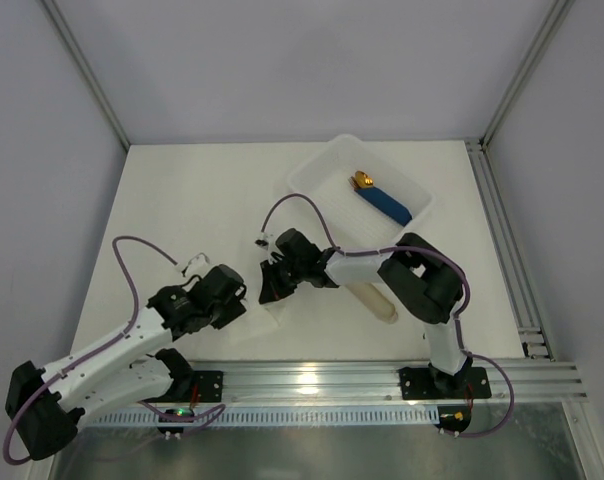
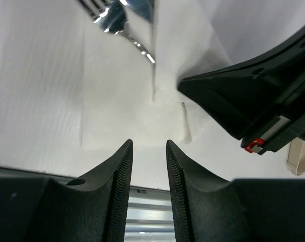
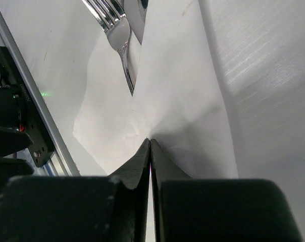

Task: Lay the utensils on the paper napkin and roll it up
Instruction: Roll the napkin at the center of the board.

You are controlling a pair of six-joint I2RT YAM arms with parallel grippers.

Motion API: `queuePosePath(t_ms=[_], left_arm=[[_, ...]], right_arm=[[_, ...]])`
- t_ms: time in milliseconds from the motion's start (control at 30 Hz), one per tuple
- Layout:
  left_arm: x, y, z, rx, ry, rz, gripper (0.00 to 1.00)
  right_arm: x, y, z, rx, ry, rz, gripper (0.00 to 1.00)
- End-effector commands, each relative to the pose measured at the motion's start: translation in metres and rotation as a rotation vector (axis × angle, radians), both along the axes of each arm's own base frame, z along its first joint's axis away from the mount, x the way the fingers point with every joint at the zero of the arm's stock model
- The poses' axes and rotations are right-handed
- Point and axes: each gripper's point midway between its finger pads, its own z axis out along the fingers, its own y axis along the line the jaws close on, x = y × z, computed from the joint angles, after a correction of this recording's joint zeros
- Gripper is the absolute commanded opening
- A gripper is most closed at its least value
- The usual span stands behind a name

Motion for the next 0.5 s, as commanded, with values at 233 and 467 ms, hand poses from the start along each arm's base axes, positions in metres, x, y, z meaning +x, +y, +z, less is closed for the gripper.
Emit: queuePosePath(t_ms=[233, 467], left_arm=[[-0.047, 0.04, -0.038, 0.091, 0.227, 0.215, 0.36], [-0.052, 0.039, -0.064, 0.057, 0.251, 0.254, 0.39]], right_arm=[[0.002, -0.025, -0.032, -0.132, -0.035, -0.05, 0.04], [-0.002, -0.025, -0.036, -0.131, -0.022, -0.041, 0.04]])
